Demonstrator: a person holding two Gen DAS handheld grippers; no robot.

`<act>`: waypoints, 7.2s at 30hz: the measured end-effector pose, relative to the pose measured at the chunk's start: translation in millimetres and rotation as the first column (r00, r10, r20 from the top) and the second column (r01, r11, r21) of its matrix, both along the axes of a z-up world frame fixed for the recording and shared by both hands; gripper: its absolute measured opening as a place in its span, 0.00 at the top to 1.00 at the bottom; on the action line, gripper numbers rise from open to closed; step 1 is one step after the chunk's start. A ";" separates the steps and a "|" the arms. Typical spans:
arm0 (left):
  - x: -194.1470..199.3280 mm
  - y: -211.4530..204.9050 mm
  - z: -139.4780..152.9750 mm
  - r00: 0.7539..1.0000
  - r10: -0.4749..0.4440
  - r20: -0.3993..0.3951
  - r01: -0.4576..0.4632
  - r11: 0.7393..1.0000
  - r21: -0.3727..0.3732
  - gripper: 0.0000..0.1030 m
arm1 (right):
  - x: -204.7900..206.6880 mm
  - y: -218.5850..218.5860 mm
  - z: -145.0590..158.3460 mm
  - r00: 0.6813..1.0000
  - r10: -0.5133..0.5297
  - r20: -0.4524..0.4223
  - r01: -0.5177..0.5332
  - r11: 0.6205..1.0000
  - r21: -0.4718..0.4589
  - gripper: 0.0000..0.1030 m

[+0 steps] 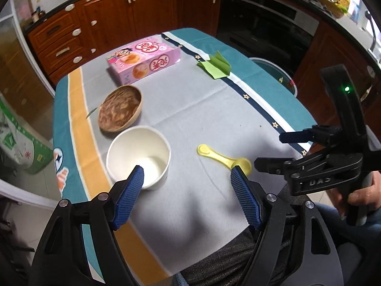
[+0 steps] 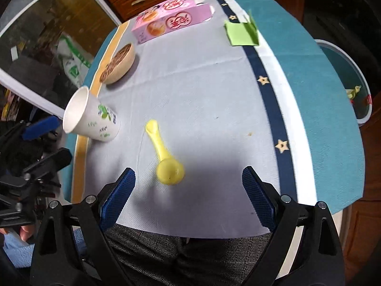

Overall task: Collect trash
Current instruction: 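Move both open tools back to the paper cup and yellow spoon, then grasp the yellow spoon with the right tool while the left grasps the white paper cup, then lift the paper cup and yellow spoon and carry both over the teal bin, then open both tools to drop the cup and spoon into the bin, then move both open tools back to the coconut bowl and pink box, then grasp the pink snack box with the right tool while the left grasps the coconut bowl rim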

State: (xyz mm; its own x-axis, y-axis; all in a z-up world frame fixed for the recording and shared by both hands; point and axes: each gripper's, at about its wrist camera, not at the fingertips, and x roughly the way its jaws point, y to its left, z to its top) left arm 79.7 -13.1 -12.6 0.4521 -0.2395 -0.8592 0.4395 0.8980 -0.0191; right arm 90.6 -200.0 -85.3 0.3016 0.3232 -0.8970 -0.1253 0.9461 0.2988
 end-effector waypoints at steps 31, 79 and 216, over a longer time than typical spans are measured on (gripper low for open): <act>51.7 45.4 -73.7 0.978 0.200 -0.062 -0.208 0.963 -0.174 0.15 | 36.4 17.8 -20.9 1.000 0.009 -0.006 -0.010 0.996 -0.087 0.72; 128.5 -350.7 -10.6 0.926 -0.369 -0.076 0.366 0.929 -0.054 0.39 | 56.3 -308.9 36.7 0.844 -0.516 0.143 0.504 0.856 0.116 0.72; 197.9 14.7 -115.5 0.981 0.155 -0.117 -0.159 0.987 -0.023 0.20 | 222.7 28.9 24.4 0.999 -0.006 -0.041 0.004 0.999 -0.044 0.15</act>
State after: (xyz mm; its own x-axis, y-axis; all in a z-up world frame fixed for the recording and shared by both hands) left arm 277.6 1.6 -128.2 0.3858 -0.2020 -0.9002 0.2867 0.9537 -0.0911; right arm 313.3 -171.1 -60.9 0.2656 0.2814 -0.9221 -0.1086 0.9591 0.2614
